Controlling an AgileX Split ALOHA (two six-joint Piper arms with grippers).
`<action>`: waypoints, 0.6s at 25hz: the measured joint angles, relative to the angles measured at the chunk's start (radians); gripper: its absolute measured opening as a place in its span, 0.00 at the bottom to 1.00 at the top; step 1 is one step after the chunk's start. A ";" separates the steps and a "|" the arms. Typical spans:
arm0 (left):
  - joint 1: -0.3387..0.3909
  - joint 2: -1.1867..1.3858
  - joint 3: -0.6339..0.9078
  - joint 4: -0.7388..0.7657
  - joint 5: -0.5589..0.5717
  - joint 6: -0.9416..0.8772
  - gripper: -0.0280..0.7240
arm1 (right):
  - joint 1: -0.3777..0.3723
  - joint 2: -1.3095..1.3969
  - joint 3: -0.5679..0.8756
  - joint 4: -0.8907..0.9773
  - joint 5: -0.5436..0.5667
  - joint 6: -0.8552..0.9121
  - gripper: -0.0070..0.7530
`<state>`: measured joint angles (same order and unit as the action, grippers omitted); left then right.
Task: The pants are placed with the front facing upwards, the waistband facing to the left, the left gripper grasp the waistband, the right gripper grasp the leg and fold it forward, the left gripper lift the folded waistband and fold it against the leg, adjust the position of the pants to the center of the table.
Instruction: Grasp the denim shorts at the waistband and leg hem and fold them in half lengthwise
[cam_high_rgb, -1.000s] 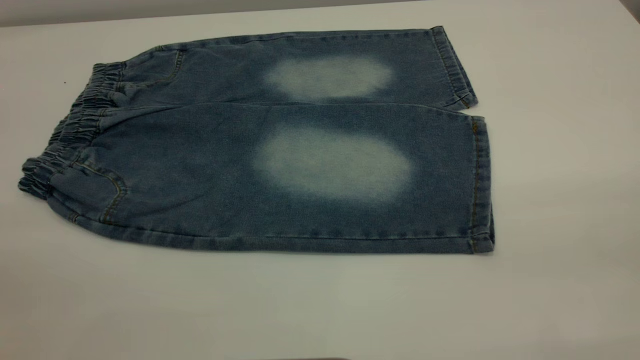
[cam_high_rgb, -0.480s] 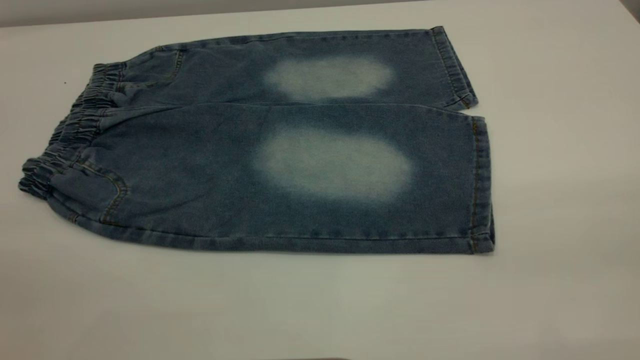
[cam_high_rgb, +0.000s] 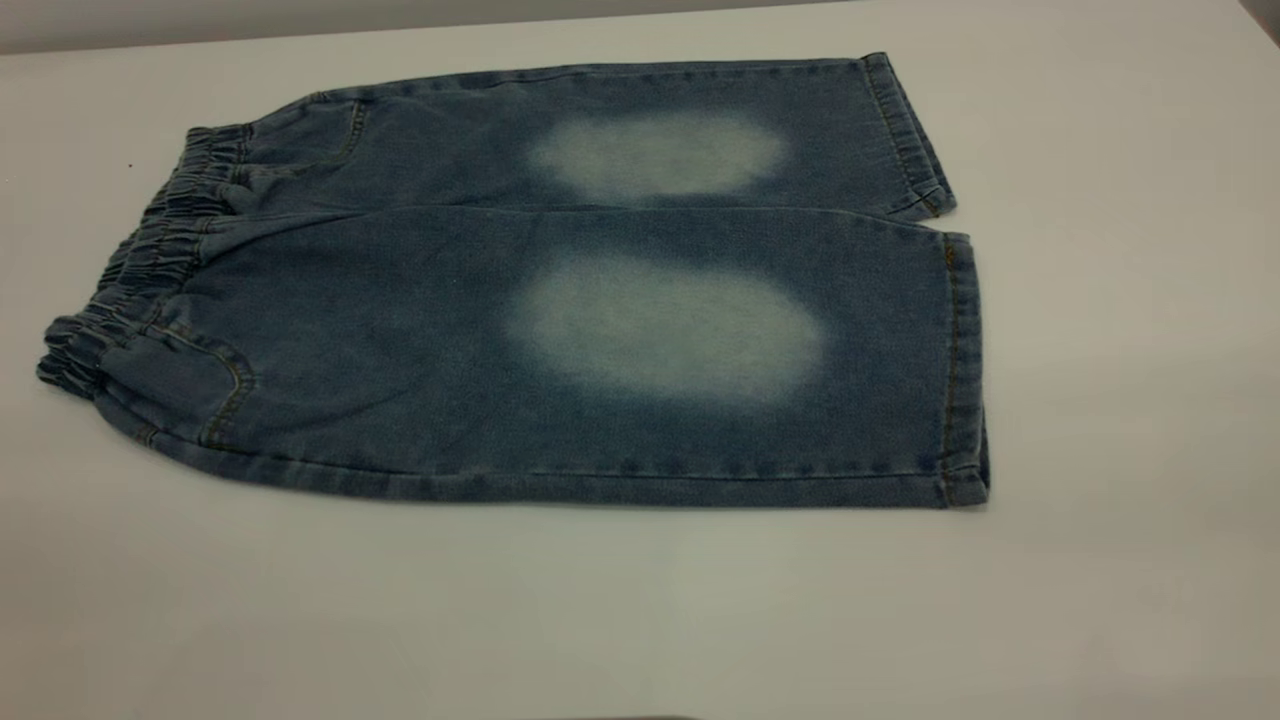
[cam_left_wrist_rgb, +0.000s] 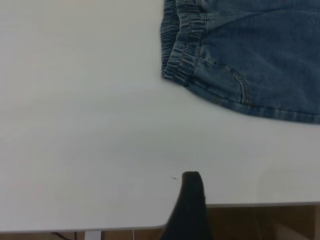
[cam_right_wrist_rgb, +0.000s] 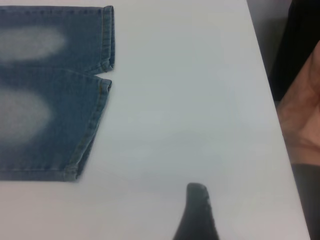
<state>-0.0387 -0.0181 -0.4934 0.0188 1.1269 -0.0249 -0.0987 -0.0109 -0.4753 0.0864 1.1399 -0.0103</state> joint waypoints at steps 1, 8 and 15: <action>0.000 0.000 0.000 0.000 0.000 0.000 0.81 | 0.000 0.000 0.000 0.000 0.000 0.000 0.64; 0.000 0.000 0.000 0.000 0.000 0.000 0.81 | 0.000 0.000 0.000 0.001 0.000 0.000 0.64; -0.001 0.035 -0.010 -0.002 0.000 -0.058 0.81 | 0.000 0.002 0.000 0.024 -0.002 0.016 0.64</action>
<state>-0.0396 0.0166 -0.5038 0.0165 1.1272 -0.0829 -0.0987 -0.0084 -0.4753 0.1100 1.1375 0.0061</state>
